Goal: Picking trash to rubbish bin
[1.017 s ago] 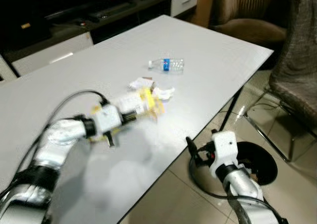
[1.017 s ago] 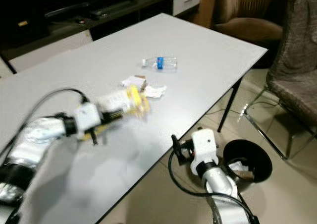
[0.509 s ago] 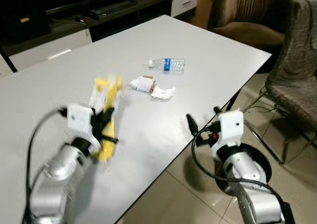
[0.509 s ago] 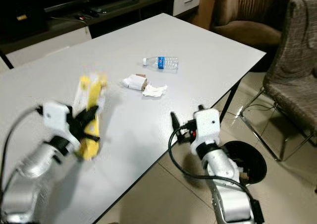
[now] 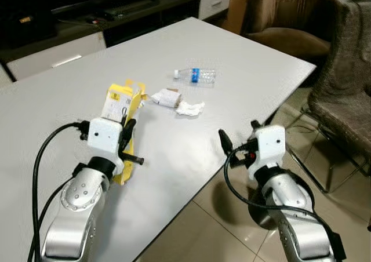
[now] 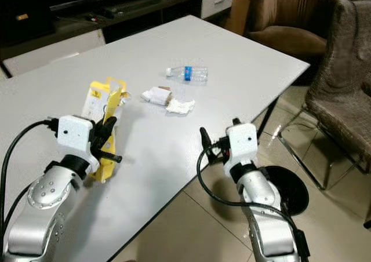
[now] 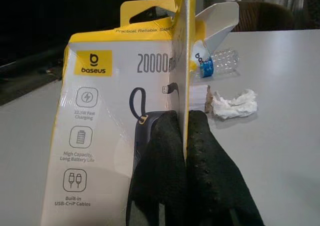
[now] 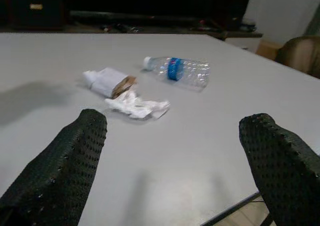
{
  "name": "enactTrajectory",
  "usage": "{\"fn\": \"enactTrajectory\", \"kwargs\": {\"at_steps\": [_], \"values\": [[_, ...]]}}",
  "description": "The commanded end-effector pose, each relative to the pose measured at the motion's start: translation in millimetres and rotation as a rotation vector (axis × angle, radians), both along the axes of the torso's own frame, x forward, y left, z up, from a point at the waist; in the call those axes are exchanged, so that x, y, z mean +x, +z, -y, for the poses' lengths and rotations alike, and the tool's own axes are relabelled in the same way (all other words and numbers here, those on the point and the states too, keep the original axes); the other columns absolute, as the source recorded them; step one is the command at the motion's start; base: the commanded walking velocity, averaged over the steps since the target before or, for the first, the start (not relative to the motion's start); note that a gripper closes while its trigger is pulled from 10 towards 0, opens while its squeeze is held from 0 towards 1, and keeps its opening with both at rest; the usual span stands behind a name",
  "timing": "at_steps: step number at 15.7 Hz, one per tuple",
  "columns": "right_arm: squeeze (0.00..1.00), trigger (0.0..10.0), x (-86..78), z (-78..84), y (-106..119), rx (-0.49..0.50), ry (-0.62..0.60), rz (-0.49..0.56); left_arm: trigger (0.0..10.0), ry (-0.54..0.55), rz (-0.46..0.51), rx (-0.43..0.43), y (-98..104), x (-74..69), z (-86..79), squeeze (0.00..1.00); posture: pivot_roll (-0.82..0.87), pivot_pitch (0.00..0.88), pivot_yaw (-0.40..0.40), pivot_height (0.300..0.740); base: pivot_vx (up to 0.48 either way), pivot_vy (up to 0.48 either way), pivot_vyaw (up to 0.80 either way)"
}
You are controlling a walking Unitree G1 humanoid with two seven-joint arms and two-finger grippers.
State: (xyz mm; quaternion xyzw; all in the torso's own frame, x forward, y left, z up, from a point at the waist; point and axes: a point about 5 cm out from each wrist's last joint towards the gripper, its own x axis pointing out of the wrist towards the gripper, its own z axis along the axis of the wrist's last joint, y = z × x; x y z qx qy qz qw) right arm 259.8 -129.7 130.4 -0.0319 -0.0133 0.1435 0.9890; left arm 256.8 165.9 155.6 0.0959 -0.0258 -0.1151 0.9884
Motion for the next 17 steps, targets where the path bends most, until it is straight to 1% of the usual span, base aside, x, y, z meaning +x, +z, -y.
{"fn": "enactTrajectory", "kwargs": {"at_steps": [1, 7, 9, 10, 15, 17], "values": [[0.00, 10.0, -0.8, -1.2, 2.8, 0.007, 0.003, 0.014, 10.0, -0.013, 0.015, 0.019, 4.6, -0.6, 3.0, 0.00, -0.02, 0.000, -0.016, 0.740, 0.251, 0.000, 0.80], [0.00, 10.0, -5.8, -6.0, -2.4, 0.023, 0.023, 0.003, 10.0, -0.036, 0.013, 0.048, 7.5, 0.3, 7.0, 0.00, -0.01, 0.000, -0.005, 0.740, 0.304, 0.000, 0.77], [0.00, 10.0, -6.1, -1.2, -5.3, 0.067, -0.015, -0.017, 10.0, -0.039, 0.014, 0.041, 7.6, 0.1, 7.5, 0.00, -0.01, 0.000, -0.005, 0.740, 0.279, 0.000, 0.00], [0.00, 10.0, -5.9, 0.0, -6.0, 0.057, -0.015, -0.016, 10.0, -0.048, 0.011, 0.026, 7.1, -0.9, 8.4, 0.00, -0.01, 0.000, -0.006, 0.740, 0.000, 0.000, 0.00], [0.00, 10.0, -6.5, 4.5, -6.3, 0.074, -0.034, -0.012, 10.0, -0.082, -0.032, 0.062, -0.4, -6.5, 11.4, 0.00, -0.01, 0.000, -0.015, 0.740, 0.000, 0.000, 0.00], [0.00, 10.0, -3.8, 8.0, -8.2, 0.036, -0.067, -0.026, 10.0, -0.113, -0.049, 0.085, -2.8, -7.9, 13.9, 0.00, -0.01, 0.000, -0.015, 0.740, 0.000, 0.000, 0.00]]}}
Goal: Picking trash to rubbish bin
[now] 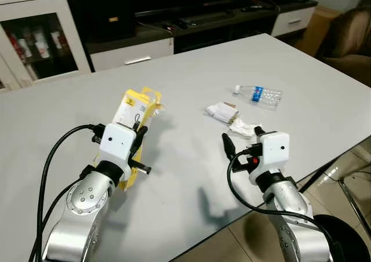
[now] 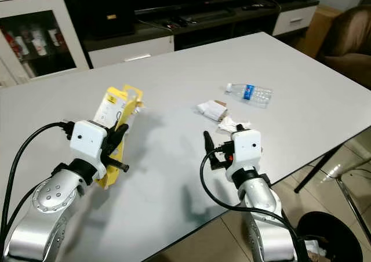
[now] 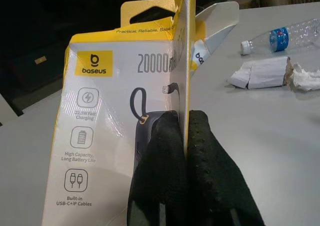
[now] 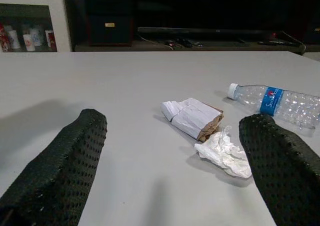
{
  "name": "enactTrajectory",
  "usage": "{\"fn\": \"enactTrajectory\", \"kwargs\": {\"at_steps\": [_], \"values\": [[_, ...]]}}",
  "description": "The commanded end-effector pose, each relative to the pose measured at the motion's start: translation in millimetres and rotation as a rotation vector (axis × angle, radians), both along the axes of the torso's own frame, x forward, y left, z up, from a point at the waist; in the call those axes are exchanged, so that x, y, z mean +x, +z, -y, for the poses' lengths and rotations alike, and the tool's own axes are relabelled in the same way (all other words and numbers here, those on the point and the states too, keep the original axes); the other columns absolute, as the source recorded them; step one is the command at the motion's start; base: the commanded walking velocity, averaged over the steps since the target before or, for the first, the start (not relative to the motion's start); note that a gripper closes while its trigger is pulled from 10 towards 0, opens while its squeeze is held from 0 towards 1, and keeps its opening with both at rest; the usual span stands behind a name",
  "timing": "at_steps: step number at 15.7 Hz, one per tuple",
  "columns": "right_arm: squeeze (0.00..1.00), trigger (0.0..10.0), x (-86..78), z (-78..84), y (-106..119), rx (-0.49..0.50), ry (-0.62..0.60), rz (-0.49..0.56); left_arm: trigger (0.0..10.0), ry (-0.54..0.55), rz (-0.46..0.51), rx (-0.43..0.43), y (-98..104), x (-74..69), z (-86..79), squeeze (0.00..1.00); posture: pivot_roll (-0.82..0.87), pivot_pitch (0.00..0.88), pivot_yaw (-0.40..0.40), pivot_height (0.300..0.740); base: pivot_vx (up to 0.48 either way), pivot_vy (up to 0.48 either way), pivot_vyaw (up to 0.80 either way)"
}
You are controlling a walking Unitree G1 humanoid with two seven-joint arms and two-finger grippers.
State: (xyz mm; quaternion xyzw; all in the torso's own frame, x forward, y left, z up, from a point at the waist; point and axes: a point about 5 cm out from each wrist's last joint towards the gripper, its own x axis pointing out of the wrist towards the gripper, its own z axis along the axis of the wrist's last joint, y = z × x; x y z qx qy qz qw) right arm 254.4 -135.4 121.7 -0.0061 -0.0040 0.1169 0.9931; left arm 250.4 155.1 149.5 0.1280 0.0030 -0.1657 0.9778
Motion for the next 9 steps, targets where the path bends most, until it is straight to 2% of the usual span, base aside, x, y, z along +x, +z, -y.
{"fn": "enactTrajectory", "kwargs": {"at_steps": [1, 2, 3, 5, 6, 7, 9], "values": [[0.93, 10.0, 7.8, 9.3, 1.4, -0.010, -0.053, -0.016, 10.0, -0.053, 0.000, 0.032, 2.3, -1.5, 5.1, 0.00, -0.01, 0.000, -0.011, 0.740, 0.000, 0.000, 0.00], [1.00, 10.0, 15.9, 16.1, 4.0, 0.012, -0.070, -0.027, 10.0, -0.083, -0.009, 0.049, 1.6, -0.8, 6.1, 0.00, -0.01, 0.000, -0.009, 0.740, 0.000, 0.000, 0.00], [1.00, 10.0, 26.2, 18.2, 5.5, -0.008, -0.030, -0.048, 10.0, -0.098, -0.015, 0.062, 1.8, 0.9, 4.8, 0.00, -0.02, 0.000, -0.006, 0.740, 0.000, 0.000, 0.00], [1.00, 10.0, 40.2, 14.4, -1.3, -0.060, 0.067, -0.134, 10.0, -0.108, -0.016, 0.064, 5.1, 3.6, 2.1, 0.00, -0.02, 0.000, -0.006, 0.740, 0.000, 0.000, 0.00], [1.00, 10.0, 56.2, 10.6, -8.1, -0.103, 0.127, -0.200, 10.0, -0.104, -0.004, 0.029, 13.7, 8.0, 0.3, 0.00, -0.02, 0.000, -0.008, 0.740, 0.000, 0.000, 0.00], [1.00, 10.0, 61.5, 9.5, -8.7, -0.100, 0.134, -0.209, 10.0, -0.103, 0.003, 0.026, 16.2, 9.4, 0.1, 0.00, -0.02, 0.000, -0.010, 0.740, 0.000, 0.000, 0.00], [1.00, 10.0, 91.1, 3.4, -7.2, -0.112, 0.141, -0.218, 10.0, -0.116, 0.020, 0.057, 21.0, 11.8, -1.0, 0.00, 0.00, 0.000, -0.021, 0.740, 0.000, 0.000, 0.00]]}}
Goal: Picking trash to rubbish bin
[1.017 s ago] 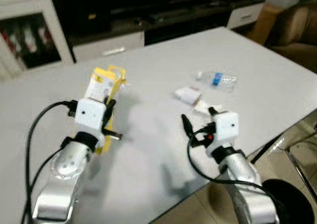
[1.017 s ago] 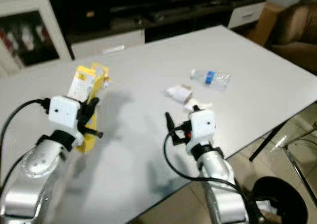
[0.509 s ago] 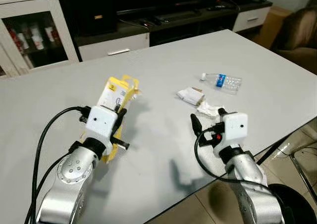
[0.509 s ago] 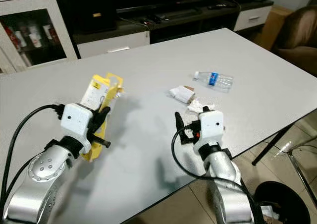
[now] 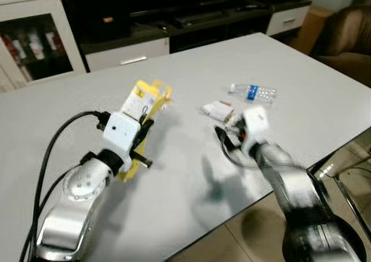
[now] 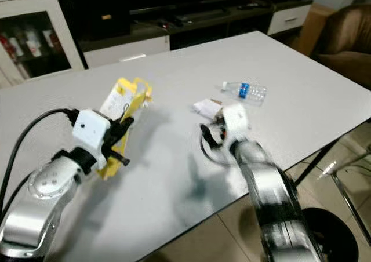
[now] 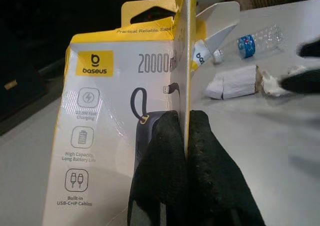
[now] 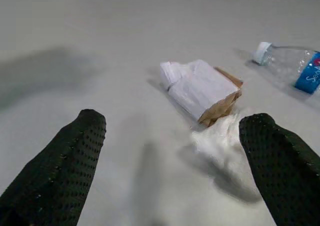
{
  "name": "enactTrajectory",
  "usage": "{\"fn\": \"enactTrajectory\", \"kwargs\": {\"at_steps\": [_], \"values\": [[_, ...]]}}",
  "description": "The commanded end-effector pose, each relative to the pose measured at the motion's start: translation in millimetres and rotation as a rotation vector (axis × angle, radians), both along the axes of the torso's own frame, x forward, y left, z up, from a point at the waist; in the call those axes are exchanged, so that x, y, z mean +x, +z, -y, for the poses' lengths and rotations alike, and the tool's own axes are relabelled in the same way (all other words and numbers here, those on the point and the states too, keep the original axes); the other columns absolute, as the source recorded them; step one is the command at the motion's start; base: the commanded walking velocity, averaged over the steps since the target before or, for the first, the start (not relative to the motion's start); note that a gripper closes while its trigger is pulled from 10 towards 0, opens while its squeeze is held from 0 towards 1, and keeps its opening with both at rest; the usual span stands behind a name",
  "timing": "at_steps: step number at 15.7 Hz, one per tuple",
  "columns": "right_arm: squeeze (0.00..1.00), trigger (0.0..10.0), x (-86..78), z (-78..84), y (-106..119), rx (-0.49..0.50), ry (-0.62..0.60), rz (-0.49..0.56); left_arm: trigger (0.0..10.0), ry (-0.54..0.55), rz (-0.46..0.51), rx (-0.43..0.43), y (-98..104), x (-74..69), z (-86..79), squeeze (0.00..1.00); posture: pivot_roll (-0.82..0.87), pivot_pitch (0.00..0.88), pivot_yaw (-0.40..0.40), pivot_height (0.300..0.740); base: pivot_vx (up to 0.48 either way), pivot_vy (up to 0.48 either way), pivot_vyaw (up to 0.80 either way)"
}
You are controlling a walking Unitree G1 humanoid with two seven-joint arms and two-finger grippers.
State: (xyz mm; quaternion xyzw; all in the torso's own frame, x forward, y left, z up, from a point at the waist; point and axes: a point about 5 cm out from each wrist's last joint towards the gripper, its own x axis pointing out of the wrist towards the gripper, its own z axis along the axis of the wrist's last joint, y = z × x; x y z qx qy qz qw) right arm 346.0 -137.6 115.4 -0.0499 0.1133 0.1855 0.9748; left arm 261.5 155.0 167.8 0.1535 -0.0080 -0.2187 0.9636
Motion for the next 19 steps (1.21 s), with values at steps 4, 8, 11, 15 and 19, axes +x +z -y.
{"fn": "enactTrajectory", "kwargs": {"at_steps": [4, 8, 11, 15, 19], "values": [[1.00, 10.0, 38.5, -2.6, 24.2, 0.027, -0.058, 0.045, 10.0, -0.044, -0.020, 0.018, 5.9, -6.5, -6.5, 0.00, 0.07, 0.000, -0.046, 0.740, 0.000, 0.000, 0.00], [1.00, 10.0, 56.8, 2.2, 44.3, 0.035, -0.154, 0.078, 10.0, -0.062, -0.004, 0.057, 22.6, -13.3, -14.6, 0.00, 0.16, 0.045, -0.065, 0.740, 0.000, 0.000, 0.00], [1.00, 10.0, 61.1, 8.3, 49.4, 0.027, -0.233, 0.073, 10.0, -0.078, 0.000, 0.098, 39.3, -18.6, -24.8, 0.00, 0.22, 0.115, -0.070, 0.740, 0.000, 0.000, 0.00], [1.00, 10.0, 62.2, 16.8, 50.2, -0.013, -0.271, 0.059, 10.0, -0.107, -0.053, 0.134, 55.6, -40.5, -36.5, 0.00, 0.28, 0.200, -0.053, 0.740, 0.000, 0.000, 0.00], [0.00, 10.0, 61.8, 30.7, 50.3, -0.074, -0.330, 0.069, 10.0, -0.109, -0.079, 0.155, 66.6, -58.4, -42.0, 0.00, 0.32, 0.279, -0.033, 0.740, 0.000, 0.000, 0.00]]}}
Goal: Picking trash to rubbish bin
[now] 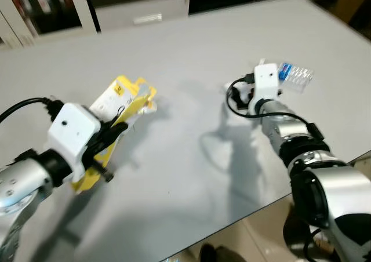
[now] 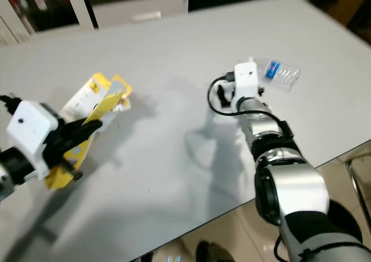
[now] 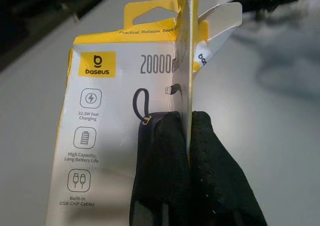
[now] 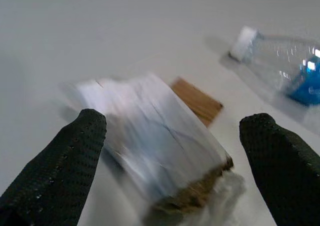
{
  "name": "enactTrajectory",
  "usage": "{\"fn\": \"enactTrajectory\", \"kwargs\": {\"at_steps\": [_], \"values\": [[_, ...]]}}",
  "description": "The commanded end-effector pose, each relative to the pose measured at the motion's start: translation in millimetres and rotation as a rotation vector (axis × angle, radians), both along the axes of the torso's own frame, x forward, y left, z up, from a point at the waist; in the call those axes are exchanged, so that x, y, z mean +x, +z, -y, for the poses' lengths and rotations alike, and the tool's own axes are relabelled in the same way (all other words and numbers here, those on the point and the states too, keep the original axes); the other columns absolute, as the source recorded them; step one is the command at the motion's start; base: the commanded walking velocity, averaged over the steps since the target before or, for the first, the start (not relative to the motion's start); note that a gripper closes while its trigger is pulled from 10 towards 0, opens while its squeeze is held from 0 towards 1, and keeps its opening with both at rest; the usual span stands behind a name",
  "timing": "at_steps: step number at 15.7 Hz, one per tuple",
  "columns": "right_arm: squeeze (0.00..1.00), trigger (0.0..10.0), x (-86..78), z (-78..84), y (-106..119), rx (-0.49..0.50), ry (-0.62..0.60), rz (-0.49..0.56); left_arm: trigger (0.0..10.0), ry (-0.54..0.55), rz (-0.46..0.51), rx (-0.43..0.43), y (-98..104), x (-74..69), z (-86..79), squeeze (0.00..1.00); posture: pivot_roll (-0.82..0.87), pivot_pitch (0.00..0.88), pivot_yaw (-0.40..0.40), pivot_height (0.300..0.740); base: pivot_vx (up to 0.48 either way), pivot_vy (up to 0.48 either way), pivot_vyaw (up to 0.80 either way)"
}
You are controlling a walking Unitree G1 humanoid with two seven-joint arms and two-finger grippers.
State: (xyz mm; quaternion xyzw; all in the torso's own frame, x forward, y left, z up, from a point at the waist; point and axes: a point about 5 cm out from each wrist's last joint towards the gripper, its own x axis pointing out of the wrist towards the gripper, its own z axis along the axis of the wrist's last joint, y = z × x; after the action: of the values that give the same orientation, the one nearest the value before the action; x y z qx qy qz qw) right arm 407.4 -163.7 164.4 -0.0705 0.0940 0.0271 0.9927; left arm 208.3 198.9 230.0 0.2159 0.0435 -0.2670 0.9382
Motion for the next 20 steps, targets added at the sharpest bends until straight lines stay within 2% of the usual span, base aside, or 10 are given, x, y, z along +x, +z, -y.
{"fn": "enactTrajectory", "kwargs": {"at_steps": [1, 7, 9, 12, 13, 20], "values": [[0.00, 10.0, -0.1, 4.9, 0.7, 0.016, -0.019, 0.007, 10.0, -0.011, -0.011, 0.012, 5.3, -9.8, -1.1, 0.00, 0.34, 0.287, -0.027, 0.740, 0.000, 0.000, 0.00], [0.00, 10.0, -0.7, -2.1, 0.9, 0.117, 0.031, 0.041, 10.0, 0.042, -0.015, 0.039, 16.9, -18.9, -12.0, 0.00, 0.37, 0.289, -0.027, 0.740, 0.000, 0.000, 0.00], [0.00, 10.0, -0.2, -4.5, 3.1, 0.113, 0.043, 0.062, 10.0, 0.051, -0.014, 0.039, 17.5, -20.7, -12.3, 0.00, 0.37, 0.286, -0.033, 0.740, 0.000, 0.000, 0.00], [0.00, 3.2, -0.7, -11.6, 3.2, 0.145, 0.076, 0.084, 10.0, 0.067, -0.021, 0.046, 17.4, -25.7, -12.8, 0.00, 0.38, 0.285, -0.039, 0.740, 0.000, 0.000, 0.00], [0.00, 0.0, -0.8, -14.4, 4.0, 0.148, 0.092, 0.096, 10.0, 0.075, -0.022, 0.047, 17.2, -27.1, -13.0, 0.00, 0.39, 0.286, -0.044, 0.740, 0.000, 0.000, 0.00], [0.00, 0.0, -1.0, -17.7, 4.6, 0.143, 0.110, 0.110, 10.0, 0.079, -0.032, 0.051, 15.1, -30.4, -11.2, 0.00, 0.40, 0.273, -0.046, 0.740, 0.000, 0.000, 0.00]]}}
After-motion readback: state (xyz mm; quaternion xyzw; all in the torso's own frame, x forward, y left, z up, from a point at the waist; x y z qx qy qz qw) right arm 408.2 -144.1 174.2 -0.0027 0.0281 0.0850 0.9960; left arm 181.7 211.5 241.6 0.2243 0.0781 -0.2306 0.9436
